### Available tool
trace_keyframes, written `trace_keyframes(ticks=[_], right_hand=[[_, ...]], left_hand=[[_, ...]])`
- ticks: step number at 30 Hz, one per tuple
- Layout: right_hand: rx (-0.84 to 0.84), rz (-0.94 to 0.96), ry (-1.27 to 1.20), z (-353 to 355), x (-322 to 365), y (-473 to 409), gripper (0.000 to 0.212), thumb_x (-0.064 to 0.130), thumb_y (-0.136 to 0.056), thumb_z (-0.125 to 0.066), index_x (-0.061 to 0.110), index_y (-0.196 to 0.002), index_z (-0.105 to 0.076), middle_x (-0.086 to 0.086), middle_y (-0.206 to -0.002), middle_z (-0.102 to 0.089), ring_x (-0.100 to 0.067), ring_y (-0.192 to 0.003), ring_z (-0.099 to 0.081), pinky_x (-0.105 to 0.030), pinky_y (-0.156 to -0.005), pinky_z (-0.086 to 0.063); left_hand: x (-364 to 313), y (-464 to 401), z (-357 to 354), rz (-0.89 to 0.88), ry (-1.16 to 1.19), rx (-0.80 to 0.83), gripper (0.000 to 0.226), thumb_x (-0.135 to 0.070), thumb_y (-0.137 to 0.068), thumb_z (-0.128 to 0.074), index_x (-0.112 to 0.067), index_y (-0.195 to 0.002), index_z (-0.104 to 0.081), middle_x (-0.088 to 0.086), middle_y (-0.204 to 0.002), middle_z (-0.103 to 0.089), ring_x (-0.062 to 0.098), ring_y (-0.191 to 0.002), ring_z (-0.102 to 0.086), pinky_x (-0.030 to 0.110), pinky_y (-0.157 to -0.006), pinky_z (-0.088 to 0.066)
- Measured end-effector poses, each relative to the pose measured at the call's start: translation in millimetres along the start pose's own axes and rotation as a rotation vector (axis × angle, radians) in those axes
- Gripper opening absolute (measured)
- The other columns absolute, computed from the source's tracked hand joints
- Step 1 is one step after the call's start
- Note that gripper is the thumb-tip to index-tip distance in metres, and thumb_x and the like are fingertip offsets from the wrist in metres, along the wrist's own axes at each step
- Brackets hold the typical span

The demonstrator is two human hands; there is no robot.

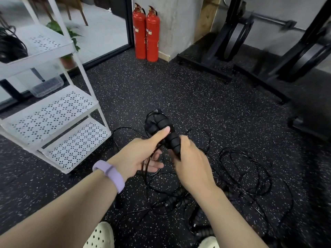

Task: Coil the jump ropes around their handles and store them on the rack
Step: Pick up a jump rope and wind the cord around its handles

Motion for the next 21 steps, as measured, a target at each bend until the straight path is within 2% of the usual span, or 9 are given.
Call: trace_keyframes(ticks=[3,5,7,11,12,14,16,18,21], right_hand=[[0.020,0.087,0.194,-11,6,1,0.062,0.010,-0.090,-0.069,0.016,-0.144,-0.038,-0.006,-0.118,-0.049,-0.027,-0.105,-0.054,-0.036,-0.087,-0.043],[0.024,0.174,0.217,-20,11,5,0.073,0.019,-0.089,-0.070,0.015,-0.150,-0.031,-0.006,-0.121,-0.042,-0.026,-0.110,-0.047,-0.036,-0.095,-0.042],[0.041,0.211,0.145,-22,14,6,0.075,0.043,-0.091,-0.067,0.019,-0.151,-0.029,-0.001,-0.121,-0.039,-0.022,-0.111,-0.045,-0.035,-0.096,-0.043],[0.235,-0.045,-0.526,-9,5,-1,0.060,0.073,-0.076,-0.062,0.041,-0.125,-0.050,0.017,-0.114,-0.060,0.001,-0.100,-0.060,-0.019,-0.080,-0.046],[0.272,-0.162,-0.733,-4,2,-3,0.056,0.075,-0.077,-0.063,0.037,-0.118,-0.060,0.015,-0.108,-0.070,0.002,-0.094,-0.067,-0.017,-0.076,-0.048],[0.436,-0.365,-1.141,2,-1,-7,0.062,0.073,-0.085,-0.061,0.020,-0.114,-0.073,-0.001,-0.097,-0.078,-0.016,-0.085,-0.075,-0.028,-0.076,-0.056],[0.661,-0.483,-1.458,8,-2,-7,0.073,0.072,-0.090,-0.047,0.009,-0.111,-0.077,-0.016,-0.094,-0.074,-0.028,-0.080,-0.073,-0.036,-0.075,-0.060],[0.830,-0.477,-1.635,10,-2,-5,0.076,0.071,-0.095,-0.041,0.005,-0.108,-0.078,-0.017,-0.092,-0.068,-0.025,-0.073,-0.068,-0.034,-0.071,-0.057],[0.870,-0.412,-1.757,10,-1,-5,0.068,0.064,-0.101,-0.043,0.004,-0.112,-0.073,-0.007,-0.085,-0.054,-0.015,-0.065,-0.048,-0.026,-0.061,-0.044]], left_hand=[[3,-2,-4,0.006,-0.101,-0.081,0.088,-0.093,-0.056,-0.067,-0.010,-0.086,-0.072,-0.002,-0.057,-0.057,0.012,-0.041,-0.059,0.029,-0.047,-0.055],[5,-5,-3,-0.034,-0.150,-0.166,0.076,-0.087,-0.062,-0.068,-0.014,-0.079,-0.068,-0.003,-0.054,-0.050,0.011,-0.035,-0.044,0.024,-0.041,-0.045],[6,-8,3,-0.099,-0.173,-0.192,0.058,-0.075,-0.074,-0.070,-0.018,-0.071,-0.062,-0.006,-0.046,-0.046,0.014,-0.036,-0.041,0.023,-0.042,-0.037],[1,-8,15,-0.206,-0.195,-0.108,0.047,-0.060,-0.086,-0.069,-0.019,-0.065,-0.059,-0.003,-0.047,-0.043,0.013,-0.039,-0.040,0.023,-0.044,-0.033],[-1,-6,15,-0.223,-0.177,-0.051,0.044,-0.058,-0.087,-0.069,-0.020,-0.068,-0.059,-0.004,-0.049,-0.042,0.012,-0.040,-0.039,0.023,-0.043,-0.033],[-5,0,13,-0.265,-0.123,0.091,0.037,-0.053,-0.090,-0.069,-0.021,-0.073,-0.062,-0.006,-0.053,-0.043,0.008,-0.043,-0.037,0.020,-0.043,-0.032],[-7,7,8,-0.333,-0.130,0.184,0.035,-0.050,-0.093,-0.068,-0.017,-0.080,-0.066,-0.004,-0.058,-0.052,0.009,-0.049,-0.041,0.020,-0.050,-0.036],[-9,11,5,-0.390,-0.158,0.215,0.040,-0.050,-0.093,-0.066,-0.010,-0.090,-0.068,0.008,-0.072,-0.063,0.019,-0.065,-0.053,0.030,-0.066,-0.043],[-12,14,3,-0.421,-0.160,0.233,0.045,-0.055,-0.091,-0.065,-0.010,-0.091,-0.069,0.016,-0.080,-0.063,0.024,-0.071,-0.052,0.031,-0.061,-0.042]])
Point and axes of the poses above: each hand's wrist, its own y-axis away from the middle knuckle, its own z-axis out of the back of the hand, x = y × z, the point moved 1 cm from there along -y, towards the middle knuckle
